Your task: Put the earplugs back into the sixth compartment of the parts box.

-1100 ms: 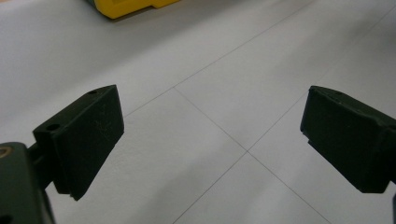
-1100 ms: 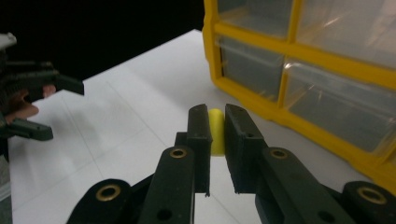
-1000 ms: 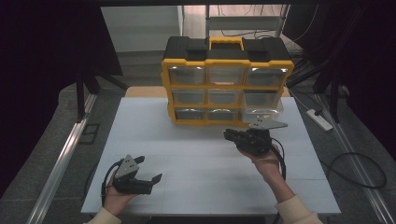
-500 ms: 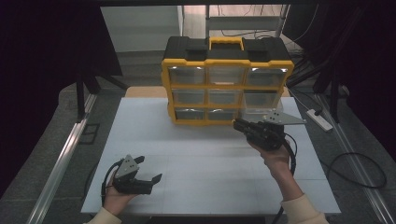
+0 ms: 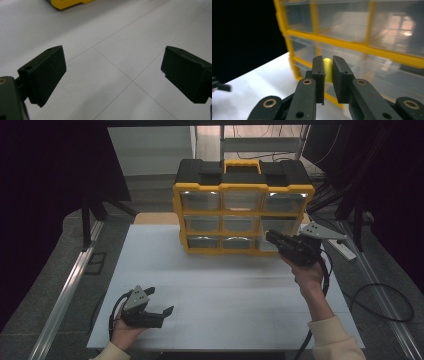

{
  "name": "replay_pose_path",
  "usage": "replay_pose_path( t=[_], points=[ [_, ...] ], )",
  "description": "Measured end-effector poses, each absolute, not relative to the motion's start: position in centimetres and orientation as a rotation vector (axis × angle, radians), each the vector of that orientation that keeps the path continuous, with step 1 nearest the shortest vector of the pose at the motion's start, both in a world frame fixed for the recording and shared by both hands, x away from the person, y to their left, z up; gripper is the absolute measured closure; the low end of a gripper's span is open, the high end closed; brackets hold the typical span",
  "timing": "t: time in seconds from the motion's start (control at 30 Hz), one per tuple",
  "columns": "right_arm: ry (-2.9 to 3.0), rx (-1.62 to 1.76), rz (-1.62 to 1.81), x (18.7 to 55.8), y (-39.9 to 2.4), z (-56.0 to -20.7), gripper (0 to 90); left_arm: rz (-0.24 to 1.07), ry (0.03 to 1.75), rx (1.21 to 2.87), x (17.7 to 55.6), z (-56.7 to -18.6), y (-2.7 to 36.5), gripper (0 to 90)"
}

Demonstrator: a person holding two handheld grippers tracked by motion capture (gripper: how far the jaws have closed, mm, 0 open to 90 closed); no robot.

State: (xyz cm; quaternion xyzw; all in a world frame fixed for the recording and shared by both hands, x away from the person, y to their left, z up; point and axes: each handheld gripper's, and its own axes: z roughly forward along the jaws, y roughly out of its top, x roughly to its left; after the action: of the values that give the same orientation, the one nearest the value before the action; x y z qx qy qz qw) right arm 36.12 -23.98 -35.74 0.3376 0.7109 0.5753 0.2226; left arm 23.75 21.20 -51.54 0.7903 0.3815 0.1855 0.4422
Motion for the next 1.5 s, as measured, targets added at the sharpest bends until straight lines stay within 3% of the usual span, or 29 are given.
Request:
replay_pose_path(
  t=[0.53,0.57,0.7,0.83,1.13,1.5],
  points=[
    [1.936,1.038,1.386,40.6,-25.0,-35.3,78.6,0.454,0.947,1.966,24.0,-51.6,21.1,5.8],
    [1.933,1.034,1.375,40.7,-24.9,-35.3,75.4,0.455,0.946,1.967,24.0,-51.6,21.1,5.8],
    [1.898,1.050,1.320,40.9,-24.4,-35.4,43.5,0.456,0.942,1.972,24.0,-51.6,21.1,5.8],
    [1.894,1.033,1.358,39.8,-24.5,-35.2,30.6,0.456,0.942,1.968,23.9,-51.6,21.1,5.8],
    [1.967,0.921,1.501,34.9,-24.7,-35.6,29.3,0.458,0.936,1.961,23.8,-51.4,21.0,5.7],
    [2.063,0.920,1.519,29.8,-25.9,-39.8,28.9,0.455,0.931,1.961,24.0,-51.4,20.8,5.6]
  ],
)
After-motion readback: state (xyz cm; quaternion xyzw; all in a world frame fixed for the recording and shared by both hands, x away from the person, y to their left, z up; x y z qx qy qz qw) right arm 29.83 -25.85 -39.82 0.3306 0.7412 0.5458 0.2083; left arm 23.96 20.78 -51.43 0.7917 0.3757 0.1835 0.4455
